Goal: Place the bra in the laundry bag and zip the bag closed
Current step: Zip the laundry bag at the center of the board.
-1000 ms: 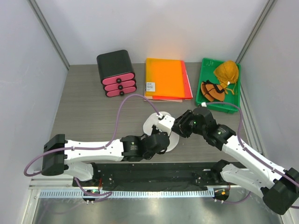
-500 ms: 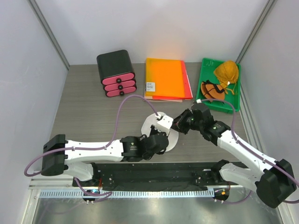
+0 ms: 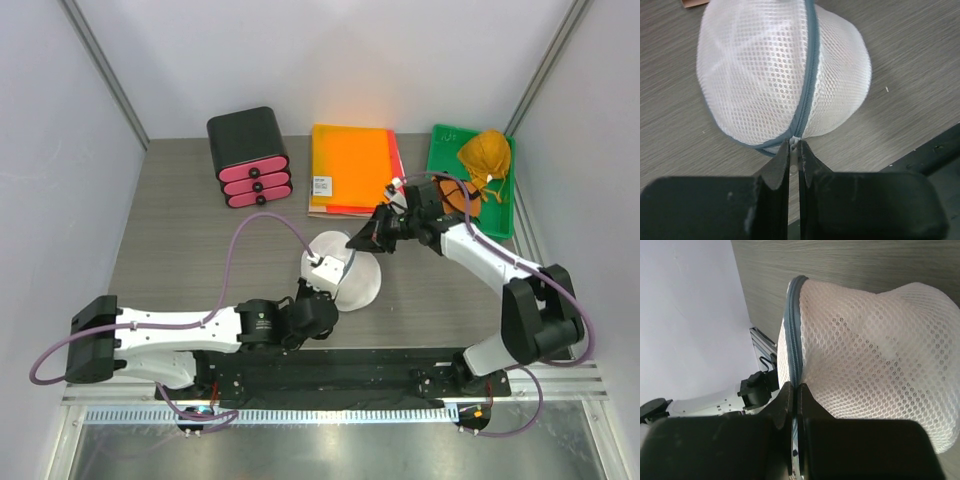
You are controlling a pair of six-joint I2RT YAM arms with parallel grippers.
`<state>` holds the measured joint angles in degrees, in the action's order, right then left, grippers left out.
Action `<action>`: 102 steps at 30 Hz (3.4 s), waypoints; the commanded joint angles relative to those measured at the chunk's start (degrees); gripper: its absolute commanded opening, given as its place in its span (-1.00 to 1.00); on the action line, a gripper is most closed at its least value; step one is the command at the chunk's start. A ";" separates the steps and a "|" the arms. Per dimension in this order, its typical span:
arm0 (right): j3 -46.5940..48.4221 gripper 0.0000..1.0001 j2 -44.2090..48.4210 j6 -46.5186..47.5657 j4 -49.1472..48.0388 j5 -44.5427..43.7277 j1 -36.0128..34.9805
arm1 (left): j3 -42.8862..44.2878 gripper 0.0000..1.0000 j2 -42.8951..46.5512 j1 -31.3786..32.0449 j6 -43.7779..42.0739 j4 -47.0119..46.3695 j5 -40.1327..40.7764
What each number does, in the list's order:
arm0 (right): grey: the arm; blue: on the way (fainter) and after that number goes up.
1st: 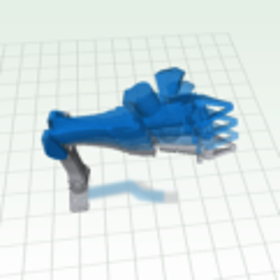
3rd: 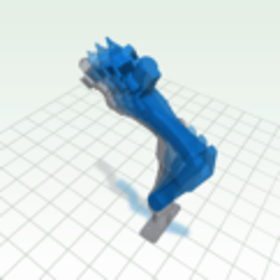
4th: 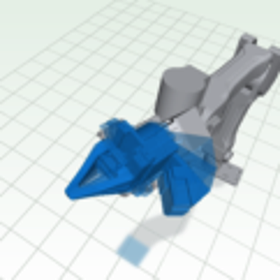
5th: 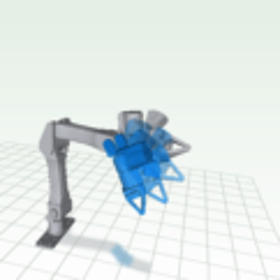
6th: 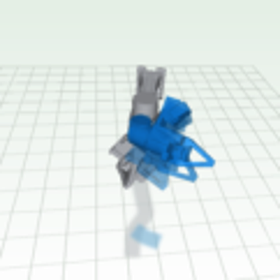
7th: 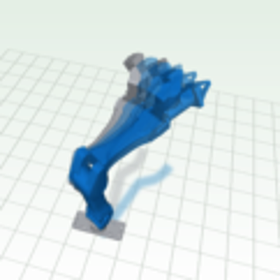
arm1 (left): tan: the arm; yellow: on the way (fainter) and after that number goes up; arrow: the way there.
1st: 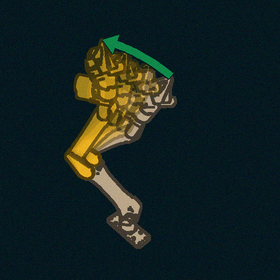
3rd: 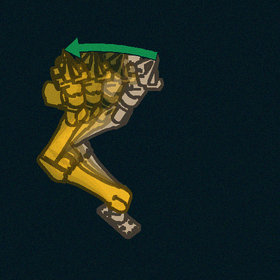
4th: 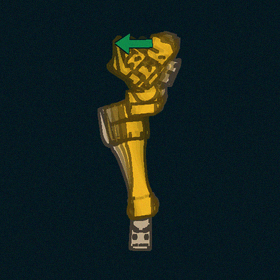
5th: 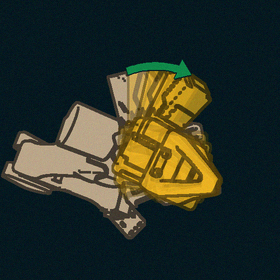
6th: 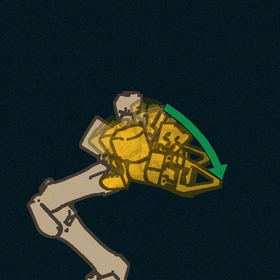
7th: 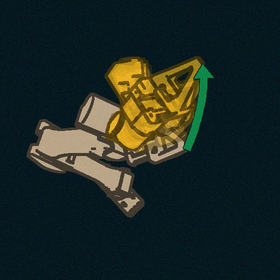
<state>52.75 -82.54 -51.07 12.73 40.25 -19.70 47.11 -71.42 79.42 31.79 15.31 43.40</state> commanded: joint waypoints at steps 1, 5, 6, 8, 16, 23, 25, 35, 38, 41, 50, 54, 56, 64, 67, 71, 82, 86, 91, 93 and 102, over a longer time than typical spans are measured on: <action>11.83 -0.95 -4.71 11.50 3.96 2.91 -2.00 | -0.27 -1.00 2.60 0.56 -0.32 -2.90 -4.10; 18.08 -0.58 -9.02 14.15 8.00 0.89 -6.47 | 1.57 -1.00 1.81 0.56 -3.57 -11.34 -6.30; 20.00 -0.37 -9.39 15.29 12.71 -0.60 -6.57 | 3.23 -1.00 1.29 0.48 -3.93 -11.88 -5.96; 20.99 -0.18 -8.26 19.66 17.48 -9.16 -6.75 | 5.17 -1.00 -1.08 0.39 -4.63 -12.85 -4.91; 11.07 0.37 10.88 20.84 26.38 -18.63 -6.66 | 11.25 -0.99 -6.98 0.04 -7.35 -12.41 -3.85; -0.79 -0.04 21.54 8.54 19.28 -14.24 -7.36 | 11.07 -1.00 -6.28 0.04 -7.18 -11.88 -4.46; -2.91 -0.12 22.77 3.64 16.02 -11.79 -8.50 | 10.98 -1.00 -6.19 0.04 -7.18 -11.80 -4.64; -6.78 -0.07 21.46 -1.84 7.31 -14.67 -12.73 | 10.81 -1.00 -6.19 0.21 -6.83 -11.00 -6.74; -7.13 -0.13 20.67 -2.10 6.52 -15.28 -12.73 | 10.46 -1.00 -6.01 0.39 -6.74 -10.92 -6.92; -7.22 -0.26 19.70 -2.72 5.99 -16.34 -12.64 | 9.93 -0.99 -5.49 0.56 -6.83 -10.92 -7.53; -6.26 -0.98 16.01 -3.77 2.66 -14.85 -11.41 | 6.68 -1.00 -3.73 0.74 -6.30 -10.83 -7.27; -6.17 -0.98 14.34 -3.51 1.07 -11.52 -7.38 | 4.75 -0.99 -1.63 1.09 -5.25 -9.95 -6.92; -5.82 -0.98 12.68 -2.72 -0.24 -8.10 -4.14 | 3.00 -0.99 -0.75 1.44 -4.37 -9.42 -6.66; -0.64 -0.97 4.24 4.91 -0.34 2.98 0.89 | -2.54 -1.00 5.22 2.06 -0.77 -4.42 -2.62; 3.65 -0.97 -0.68 10.53 1.84 7.03 1.16 | -4.30 -0.99 7.95 1.97 0.11 -3.27 -2.61; 12.18 -0.95 -5.96 19.06 10.02 3.11 -2.26 | -3.87 -0.99 7.61 2.06 -0.15 -6.51 -6.57; 12.99 0.41 7.28 23.91 28.12 -17.73 -5.61 | 4.74 -0.99 -1.09 1.44 -7.43 -15.05 -4.73; 7.73 0.49 15.91 18.65 28.93 -21.27 -5.52 | 7.28 -1.00 -3.37 1.00 -8.85 -16.54 -5.51; -0.79 0.46 21.10 8.99 21.57 -13.39 -6.13 | 8.61 -1.00 -5.31 0.91 -8.94 -16.63 -6.83; -4.30 0.33 22.51 3.98 16.83 -12.04 -7.36 | 9.22 -1.00 -6.36 0.91 -9.20 -16.54 -6.57; -7.05 -0.54 20.76 0.09 10.03 -15.11 -7.99 | 9.41 -1.00 -6.54 0.91 -8.15 -13.49 -7.02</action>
<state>44.01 -60.73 -48.80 28.62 26.04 -28.40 54.54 -79.00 80.51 23.46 2.42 35.68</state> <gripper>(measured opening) 0.322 0.052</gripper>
